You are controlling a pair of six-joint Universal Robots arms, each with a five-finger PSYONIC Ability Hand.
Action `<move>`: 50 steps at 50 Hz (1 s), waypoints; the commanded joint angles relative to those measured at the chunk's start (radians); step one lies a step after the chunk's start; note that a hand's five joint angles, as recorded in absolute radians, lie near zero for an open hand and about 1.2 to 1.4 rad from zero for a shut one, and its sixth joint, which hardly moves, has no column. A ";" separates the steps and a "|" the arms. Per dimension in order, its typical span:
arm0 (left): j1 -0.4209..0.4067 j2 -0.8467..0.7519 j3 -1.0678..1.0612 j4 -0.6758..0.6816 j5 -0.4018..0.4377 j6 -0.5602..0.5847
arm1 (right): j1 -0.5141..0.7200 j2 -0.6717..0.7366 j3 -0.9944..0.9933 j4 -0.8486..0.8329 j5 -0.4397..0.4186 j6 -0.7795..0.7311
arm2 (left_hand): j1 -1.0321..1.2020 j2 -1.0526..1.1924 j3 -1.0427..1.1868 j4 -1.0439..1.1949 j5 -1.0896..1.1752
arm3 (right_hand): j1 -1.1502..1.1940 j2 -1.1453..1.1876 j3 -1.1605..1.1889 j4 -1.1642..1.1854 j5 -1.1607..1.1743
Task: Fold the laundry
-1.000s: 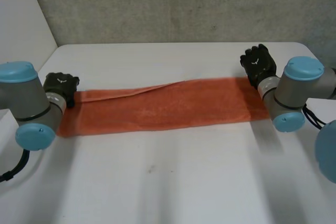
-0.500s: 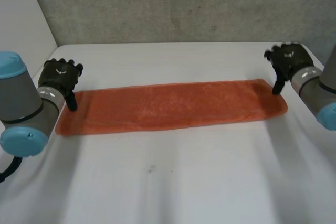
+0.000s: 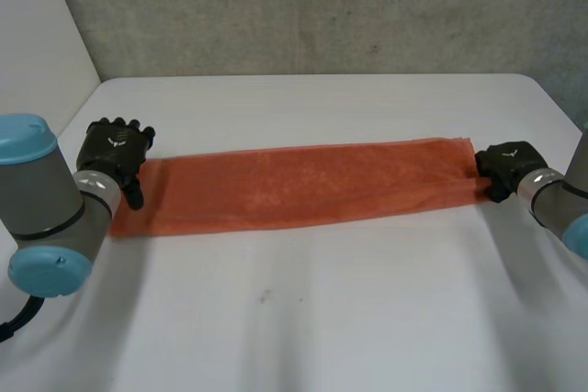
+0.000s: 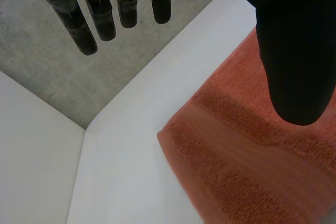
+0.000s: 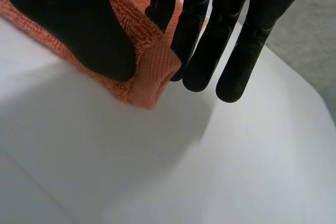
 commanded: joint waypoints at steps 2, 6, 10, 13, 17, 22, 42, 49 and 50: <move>0.002 0.008 -0.006 0.000 0.000 0.000 | -0.051 -0.010 -0.019 -0.091 0.170 -0.026 | -0.029 -0.026 -0.038 -0.029 -0.046 | 0.451 0.223 0.224 0.218 0.262; 0.002 0.017 -0.013 -0.001 0.000 -0.001 | -0.056 -0.031 -0.066 -0.094 0.265 -0.140 | -0.029 -0.026 -0.038 -0.029 -0.046 | 0.451 0.223 0.224 0.218 0.262; 0.000 0.026 -0.015 -0.001 0.000 -0.001 | -0.052 -0.042 -0.100 -0.097 0.324 -0.295 | -0.029 -0.026 -0.038 -0.029 -0.046 | 0.451 0.223 0.224 0.218 0.262; 0.000 0.031 -0.016 -0.003 -0.001 -0.001 | -0.039 -0.045 -0.132 -0.118 0.328 -0.355 | -0.029 -0.026 -0.038 -0.029 -0.046 | 0.451 0.223 0.224 0.218 0.262; -0.012 0.032 -0.019 -0.003 -0.002 -0.001 | 0.100 -0.068 -0.158 -0.173 0.298 -0.299 | -0.029 -0.026 -0.038 -0.029 -0.046 | 0.451 0.223 0.224 0.218 0.262; -0.015 0.057 -0.033 -0.001 -0.002 -0.001 | 0.290 -0.090 -0.146 -0.241 0.167 -0.243 | -0.029 -0.026 -0.038 -0.029 -0.046 | 0.451 0.223 0.224 0.218 0.262; -0.020 0.067 -0.047 -0.001 0.000 -0.004 | 0.734 0.073 -0.062 -0.419 -0.186 -0.242 | -0.029 -0.026 -0.038 -0.029 -0.046 | -0.679 -0.907 -0.906 -0.912 -0.868; -0.075 0.058 -0.021 0.002 0.020 -0.007 | 0.668 -0.031 -0.016 -0.397 0.056 -0.159 | -0.029 -0.026 -0.038 -0.029 -0.046 | -0.771 -0.999 -0.998 -1.004 -0.960; -0.083 0.057 -0.013 0.003 0.028 -0.011 | 0.648 -0.051 -0.003 -0.390 0.084 -0.130 | -0.029 -0.026 -0.038 -0.029 -0.046 | -0.771 -0.999 -0.998 -1.004 -0.960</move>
